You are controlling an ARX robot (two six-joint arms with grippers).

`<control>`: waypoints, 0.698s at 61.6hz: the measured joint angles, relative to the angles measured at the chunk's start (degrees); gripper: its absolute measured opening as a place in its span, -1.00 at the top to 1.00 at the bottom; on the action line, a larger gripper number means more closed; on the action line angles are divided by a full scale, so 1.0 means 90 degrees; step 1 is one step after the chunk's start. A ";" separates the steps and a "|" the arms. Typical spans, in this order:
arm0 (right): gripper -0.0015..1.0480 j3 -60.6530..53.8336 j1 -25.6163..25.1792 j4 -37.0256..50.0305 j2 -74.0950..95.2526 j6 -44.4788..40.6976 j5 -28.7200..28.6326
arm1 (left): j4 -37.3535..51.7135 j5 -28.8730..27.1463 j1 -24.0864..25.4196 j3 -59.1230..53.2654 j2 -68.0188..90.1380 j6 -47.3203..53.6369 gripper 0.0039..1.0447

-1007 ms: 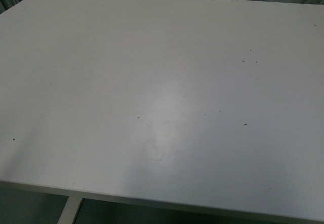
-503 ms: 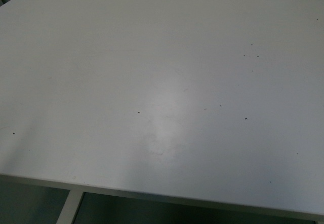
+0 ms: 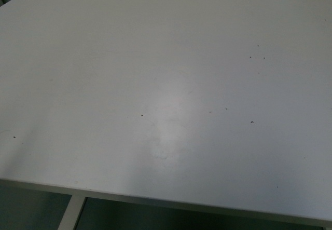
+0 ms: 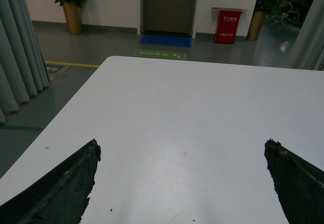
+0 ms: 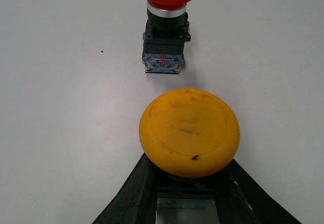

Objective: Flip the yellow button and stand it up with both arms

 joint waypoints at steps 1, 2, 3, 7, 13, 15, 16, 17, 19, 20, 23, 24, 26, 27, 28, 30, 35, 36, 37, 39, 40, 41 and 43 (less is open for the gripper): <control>0.55 0.0000 -0.0002 0.0000 0.0000 0.0000 0.0000 | 0.0000 0.0000 0.0000 0.0000 0.0002 0.0000 -0.87; 0.55 0.0000 -0.0002 0.0000 0.0000 0.0000 0.0000 | 0.0000 0.0000 0.0000 0.0000 0.0000 0.0000 -0.87; 0.55 0.0000 -0.0005 -0.0002 0.0000 0.0000 -0.0002 | 0.0000 0.0000 0.0000 0.0000 0.0002 0.0000 -0.87; 0.55 0.0000 -0.0010 -0.0002 0.0000 0.0000 -0.0010 | 0.0000 0.0000 0.0000 0.0000 0.0000 0.0000 -0.87; 0.55 0.0000 -0.0027 -0.0015 0.0000 0.0002 -0.0005 | 0.0000 0.0000 0.0002 0.0000 0.0000 0.0000 -0.87; 0.55 0.0000 -0.0034 -0.0015 0.0000 0.0007 -0.0005 | 0.0000 0.0000 0.0000 0.0000 0.0000 0.0000 -0.87; 0.55 0.0000 -0.0036 -0.0017 0.0000 0.0012 -0.0005 | 0.0000 0.0000 0.0002 0.0000 0.0002 0.0000 -0.87; 0.55 0.0000 -0.0039 -0.0015 0.0000 0.0022 -0.0002 | 0.0000 0.0000 0.0000 0.0000 0.0002 0.0000 -0.87; 0.51 0.0000 -0.0046 -0.0017 0.0000 0.0024 0.0000 | 0.0000 0.0000 0.0000 0.0000 0.0002 0.0000 -0.87; 0.48 0.0000 -0.0049 -0.0017 0.0000 0.0032 0.0000 | 0.0000 0.0000 0.0002 0.0000 0.0002 0.0000 -0.87; 0.34 0.0000 -0.0058 -0.0022 0.0000 0.0063 -0.0005 | 0.0000 0.0000 0.0002 0.0000 0.0002 0.0000 -0.87; 0.27 0.0000 -0.0063 -0.0022 0.0000 0.0070 -0.0010 | 0.0000 0.0000 0.0002 0.0000 0.0000 0.0000 -0.87; 0.20 0.0000 -0.0066 -0.0022 0.0000 0.0075 -0.0010 | 0.0000 0.0000 0.0000 0.0000 0.0002 0.0000 -0.87; 0.13 0.0000 -0.0070 -0.0022 0.0000 0.0085 -0.0007 | 0.0000 0.0000 0.0000 0.0000 0.0002 0.0000 -0.87; 0.10 0.0000 -0.0070 -0.0022 0.0000 0.0087 -0.0007 | 0.0000 0.0000 0.0000 0.0000 0.0002 0.0000 -0.87; 0.00 0.0000 -0.0075 -0.0022 0.0000 0.0097 -0.0007 | 0.0000 0.0000 0.0000 0.0000 0.0002 0.0000 -0.87; -0.24 0.0000 -0.0075 -0.0022 0.0000 0.0121 -0.0010 | 0.0000 0.0000 0.0000 0.0000 0.0002 0.0000 -0.87; -0.27 0.0000 -0.0075 -0.0022 0.0000 0.0124 -0.0010 | 0.0000 0.0000 0.0002 0.0000 0.0002 0.0000 -0.87; -0.34 -0.0002 -0.0075 -0.0022 -0.0002 0.0131 -0.0015 | 0.0000 0.0002 0.0000 0.0000 0.0000 0.0000 -0.87; -0.41 0.0000 -0.0073 -0.0022 -0.0002 0.0138 -0.0024 | 0.0000 0.0000 0.0000 0.0000 0.0002 0.0000 -0.87; -0.48 -0.0002 -0.0073 -0.0022 -0.0007 0.0143 -0.0039 | 0.0000 0.0000 0.0000 0.0000 0.0002 0.0000 -0.87; -0.51 -0.0002 -0.0073 -0.0024 -0.0012 0.0146 -0.0044 | 0.0000 0.0000 0.0000 0.0000 0.0002 0.0000 -0.87; -0.65 -0.0002 -0.0073 -0.0034 -0.0027 0.0163 -0.0066 | 0.0000 0.0000 0.0002 0.0000 0.0002 0.0000 -0.87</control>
